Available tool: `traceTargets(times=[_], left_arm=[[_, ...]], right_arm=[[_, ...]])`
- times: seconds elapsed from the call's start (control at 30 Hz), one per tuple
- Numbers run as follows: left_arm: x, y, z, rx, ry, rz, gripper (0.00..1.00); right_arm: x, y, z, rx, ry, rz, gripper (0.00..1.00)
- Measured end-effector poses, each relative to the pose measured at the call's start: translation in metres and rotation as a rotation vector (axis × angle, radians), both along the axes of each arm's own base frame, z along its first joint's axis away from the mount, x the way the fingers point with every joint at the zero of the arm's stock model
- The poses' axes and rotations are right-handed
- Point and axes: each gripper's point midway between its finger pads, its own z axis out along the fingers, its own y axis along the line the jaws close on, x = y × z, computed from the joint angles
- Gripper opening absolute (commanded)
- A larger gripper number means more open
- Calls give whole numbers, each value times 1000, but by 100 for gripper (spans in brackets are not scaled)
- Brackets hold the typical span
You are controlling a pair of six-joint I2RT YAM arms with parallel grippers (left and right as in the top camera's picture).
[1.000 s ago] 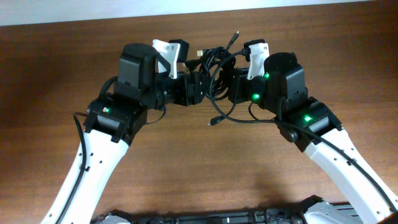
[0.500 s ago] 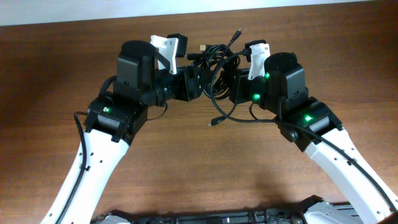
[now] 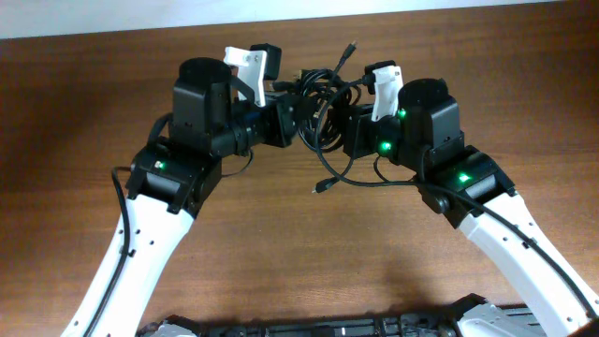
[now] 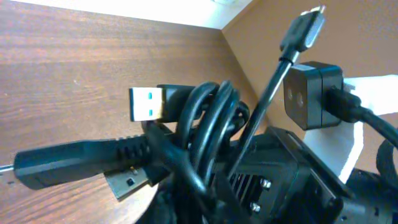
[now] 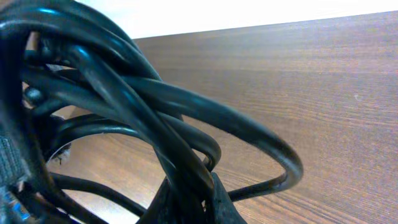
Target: Untangle cables
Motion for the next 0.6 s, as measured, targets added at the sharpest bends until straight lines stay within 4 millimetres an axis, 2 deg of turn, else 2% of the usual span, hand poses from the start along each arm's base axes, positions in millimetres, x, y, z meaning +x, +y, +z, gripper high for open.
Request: traceTargets(times=[0.03, 0.07, 0.1, 0.17, 0.23, 0.43, 0.6], left_arm=[[0, 0, 0, 0, 2, 1, 0], [0, 0, 0, 0, 2, 1, 0], [0, 0, 0, 0, 1, 2, 0], [0, 0, 0, 1, 0, 4, 0], [1, 1, -1, 9, -5, 6, 0], [0, 3, -13, 133, -118, -72, 0], [-3, 16, -35, 331, -219, -142, 0]], right_arm=[[0, 0, 0, 0, 0, 0, 4], [0, 0, 0, 0, 0, 1, 9], [0, 0, 0, 0, 0, 1, 18], [0, 1, 0, -3, -3, 7, 47], [-2, 3, 1, -11, -15, 34, 62], [-7, 0, -8, -38, 11, 53, 67], [-7, -22, -20, -62, 74, 1, 68]])
